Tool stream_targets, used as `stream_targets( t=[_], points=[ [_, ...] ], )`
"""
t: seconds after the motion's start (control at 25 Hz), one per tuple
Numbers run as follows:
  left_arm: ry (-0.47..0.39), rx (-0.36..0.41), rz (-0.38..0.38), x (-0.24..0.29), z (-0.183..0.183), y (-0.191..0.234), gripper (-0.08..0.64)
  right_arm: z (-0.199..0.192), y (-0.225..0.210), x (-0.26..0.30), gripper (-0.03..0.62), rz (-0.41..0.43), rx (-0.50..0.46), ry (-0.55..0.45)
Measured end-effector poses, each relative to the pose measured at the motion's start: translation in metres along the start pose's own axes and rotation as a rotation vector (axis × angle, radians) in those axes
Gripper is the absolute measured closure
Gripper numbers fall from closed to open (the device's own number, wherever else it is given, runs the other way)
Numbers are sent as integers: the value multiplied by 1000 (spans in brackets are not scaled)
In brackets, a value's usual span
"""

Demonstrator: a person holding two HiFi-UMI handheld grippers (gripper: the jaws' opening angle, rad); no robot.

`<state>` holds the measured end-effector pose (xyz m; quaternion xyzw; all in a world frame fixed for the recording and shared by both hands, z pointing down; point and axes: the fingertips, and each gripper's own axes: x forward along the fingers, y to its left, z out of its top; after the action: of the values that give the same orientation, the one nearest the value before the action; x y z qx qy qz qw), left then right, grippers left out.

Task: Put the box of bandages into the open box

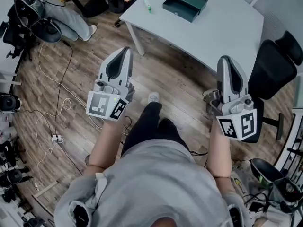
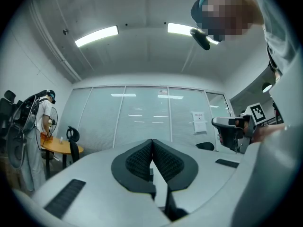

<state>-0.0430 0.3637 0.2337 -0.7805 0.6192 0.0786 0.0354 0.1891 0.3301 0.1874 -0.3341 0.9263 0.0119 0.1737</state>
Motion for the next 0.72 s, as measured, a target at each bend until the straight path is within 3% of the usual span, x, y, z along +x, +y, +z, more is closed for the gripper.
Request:
stream_targets(
  t=[0.4, 0.72],
  points=[
    [2, 1, -2, 100, -27, 103, 541, -54, -45, 133, 541, 43, 5, 22],
    [15, -7, -37, 174, -42, 173, 541, -76, -82, 217, 541, 21, 18, 7]
  ],
)
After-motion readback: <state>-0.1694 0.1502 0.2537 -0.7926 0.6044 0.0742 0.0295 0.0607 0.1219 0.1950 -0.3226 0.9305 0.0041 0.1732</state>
